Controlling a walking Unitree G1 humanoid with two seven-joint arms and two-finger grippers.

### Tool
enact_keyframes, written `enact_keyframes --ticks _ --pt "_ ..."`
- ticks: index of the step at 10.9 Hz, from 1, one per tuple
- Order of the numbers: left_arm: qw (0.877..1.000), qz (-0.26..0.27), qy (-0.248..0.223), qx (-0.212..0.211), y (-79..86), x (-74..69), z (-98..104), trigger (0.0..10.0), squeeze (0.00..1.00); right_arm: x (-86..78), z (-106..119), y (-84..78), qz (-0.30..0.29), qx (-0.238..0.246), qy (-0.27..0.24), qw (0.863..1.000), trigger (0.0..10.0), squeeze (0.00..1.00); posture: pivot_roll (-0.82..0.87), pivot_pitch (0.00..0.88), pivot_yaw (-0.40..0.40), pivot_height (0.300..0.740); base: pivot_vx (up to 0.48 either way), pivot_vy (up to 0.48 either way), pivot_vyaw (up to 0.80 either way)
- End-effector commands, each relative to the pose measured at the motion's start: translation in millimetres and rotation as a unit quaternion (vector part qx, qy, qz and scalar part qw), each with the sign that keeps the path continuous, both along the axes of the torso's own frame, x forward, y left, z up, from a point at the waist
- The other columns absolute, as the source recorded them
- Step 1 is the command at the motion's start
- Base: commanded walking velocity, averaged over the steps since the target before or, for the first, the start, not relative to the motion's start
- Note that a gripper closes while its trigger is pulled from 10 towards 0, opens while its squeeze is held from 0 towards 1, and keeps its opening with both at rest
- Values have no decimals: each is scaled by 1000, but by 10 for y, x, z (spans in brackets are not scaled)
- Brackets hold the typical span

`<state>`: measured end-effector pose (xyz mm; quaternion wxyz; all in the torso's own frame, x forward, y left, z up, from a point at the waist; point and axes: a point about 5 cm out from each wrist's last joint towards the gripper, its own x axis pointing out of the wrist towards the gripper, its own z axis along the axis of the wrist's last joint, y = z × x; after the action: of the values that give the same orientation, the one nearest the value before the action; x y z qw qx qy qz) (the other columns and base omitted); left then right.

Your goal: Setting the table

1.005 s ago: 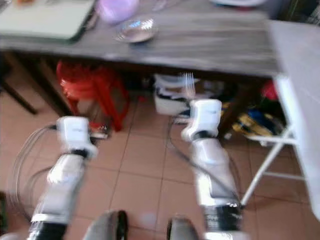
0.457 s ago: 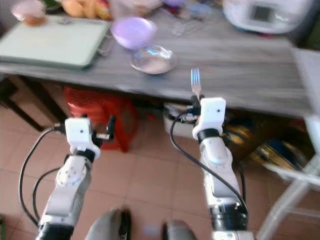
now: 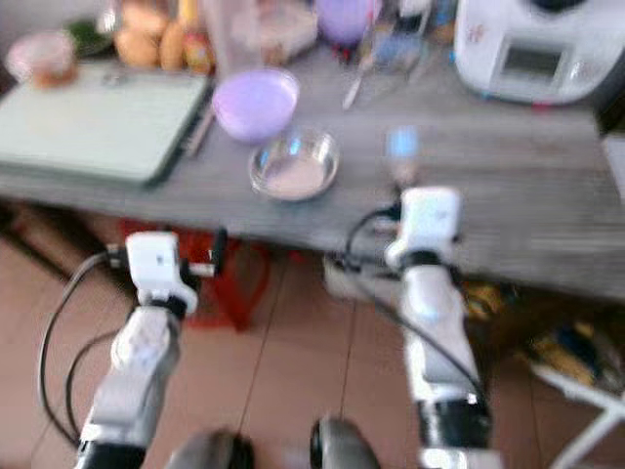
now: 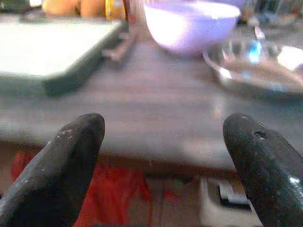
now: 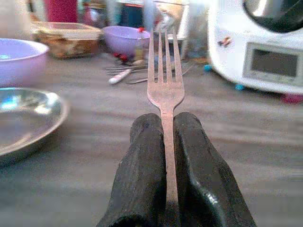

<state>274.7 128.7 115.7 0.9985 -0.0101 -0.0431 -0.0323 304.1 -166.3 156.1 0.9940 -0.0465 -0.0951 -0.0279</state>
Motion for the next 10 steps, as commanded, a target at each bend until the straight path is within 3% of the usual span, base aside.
enact_keyframes --ticks 1,2,5,6,7,10 --pt "1000 14 7 0 89 -45 -30 10000 0 -32 -10 28 -5 5 -3 1000 10000 0 -48 158 7 740 0 0 0" --pt "1000 16 7 -4 108 -80 -13 10000 0 -50 -12 -50 -31 1 -4 1000 10000 0 -47 162 9 740 0 0 0" --pt "998 43 17 -39 210 -128 -12 10000 0 22 -122 -280 -98 62 36 993 10000 0 -32 191 15 740 0 0 0" --pt "998 45 21 -41 223 -132 -13 10000 0 46 -119 -284 -103 72 39 991 10000 0 -30 197 16 740 0 0 0" --pt "998 41 27 -44 218 -143 -22 10000 0 165 -123 -268 -112 114 55 986 10000 0 -25 204 21 740 0 0 0" --pt "998 34 31 -41 214 -175 0 10000 0 366 -93 -214 -105 150 73 980 10000 0 -11 227 24 740 0 0 0"
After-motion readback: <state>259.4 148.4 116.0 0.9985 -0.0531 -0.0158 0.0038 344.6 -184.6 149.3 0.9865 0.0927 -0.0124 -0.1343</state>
